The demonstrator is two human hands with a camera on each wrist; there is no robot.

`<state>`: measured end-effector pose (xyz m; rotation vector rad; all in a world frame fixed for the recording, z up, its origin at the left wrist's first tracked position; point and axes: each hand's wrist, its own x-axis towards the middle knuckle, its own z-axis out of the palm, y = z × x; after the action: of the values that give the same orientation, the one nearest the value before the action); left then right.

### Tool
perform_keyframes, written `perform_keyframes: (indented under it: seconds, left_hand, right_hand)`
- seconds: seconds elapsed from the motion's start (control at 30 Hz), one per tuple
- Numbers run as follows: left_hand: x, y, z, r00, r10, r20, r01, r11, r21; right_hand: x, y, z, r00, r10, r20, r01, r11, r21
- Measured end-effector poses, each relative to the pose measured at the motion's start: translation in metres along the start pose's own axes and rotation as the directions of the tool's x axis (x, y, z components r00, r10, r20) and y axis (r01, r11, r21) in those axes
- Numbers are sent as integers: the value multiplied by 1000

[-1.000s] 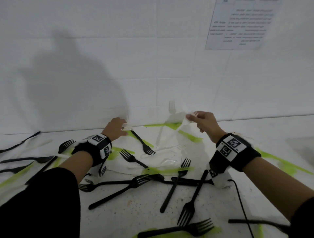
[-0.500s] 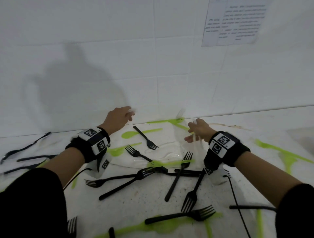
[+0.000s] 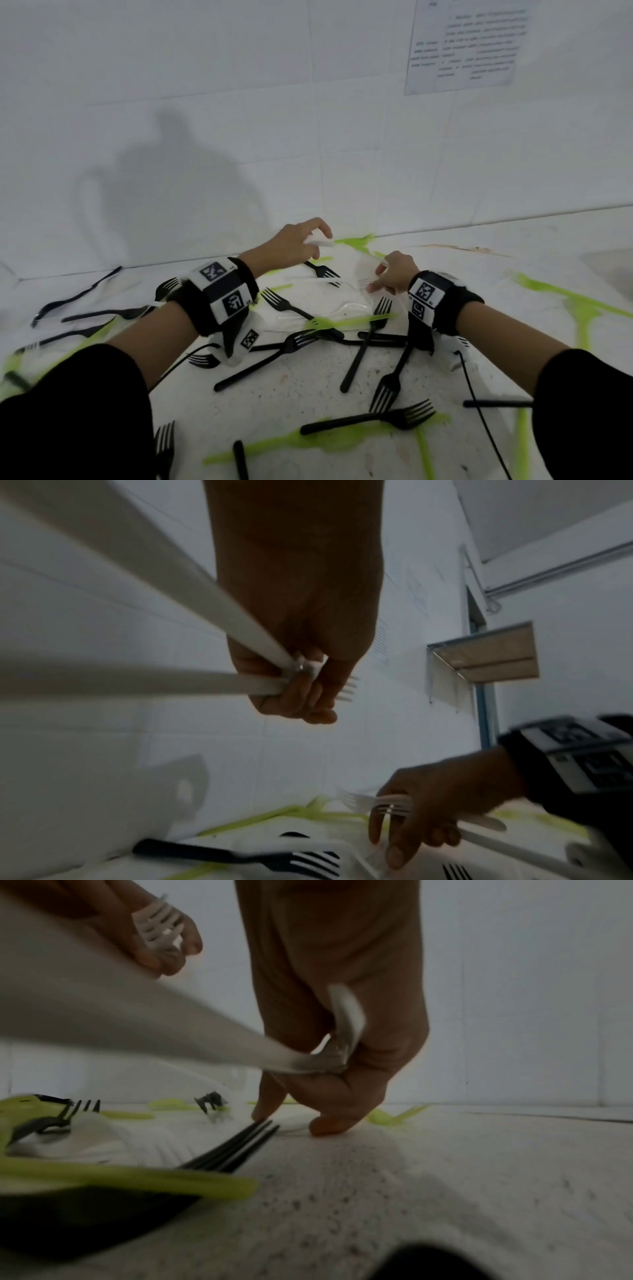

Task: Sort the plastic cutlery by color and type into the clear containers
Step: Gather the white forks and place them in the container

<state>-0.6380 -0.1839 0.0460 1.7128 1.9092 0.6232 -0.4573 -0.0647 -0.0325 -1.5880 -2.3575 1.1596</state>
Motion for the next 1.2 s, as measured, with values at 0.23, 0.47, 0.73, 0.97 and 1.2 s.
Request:
perform_keyframes:
  seconds: [0.23,0.47,0.73,0.97,1.2]
  left_hand:
    - [1,-7,26,990,-44,135,25,990,141]
    - [4,-16,23,997,11,77,-19,995,99]
    - [3,-16,43,983,-4,184,-18,993,118]
    - [13,-8,83,979,11,205,-67,961,269]
    - [8,-1,94,976,-68,207,-5,943,332]
  right_hand:
    - [-2,1,1,998,55,-4,-54,992,112]
    - [5,1,4,997,70,-43,-61,981,186]
    - [-5,-11,-4,967,29,-254,97,876,473]
    - [-56,-22,-64,812,-29,-583,366,803,470]
    - [-110,-9,-91,705,-204,-679,528,791,311]
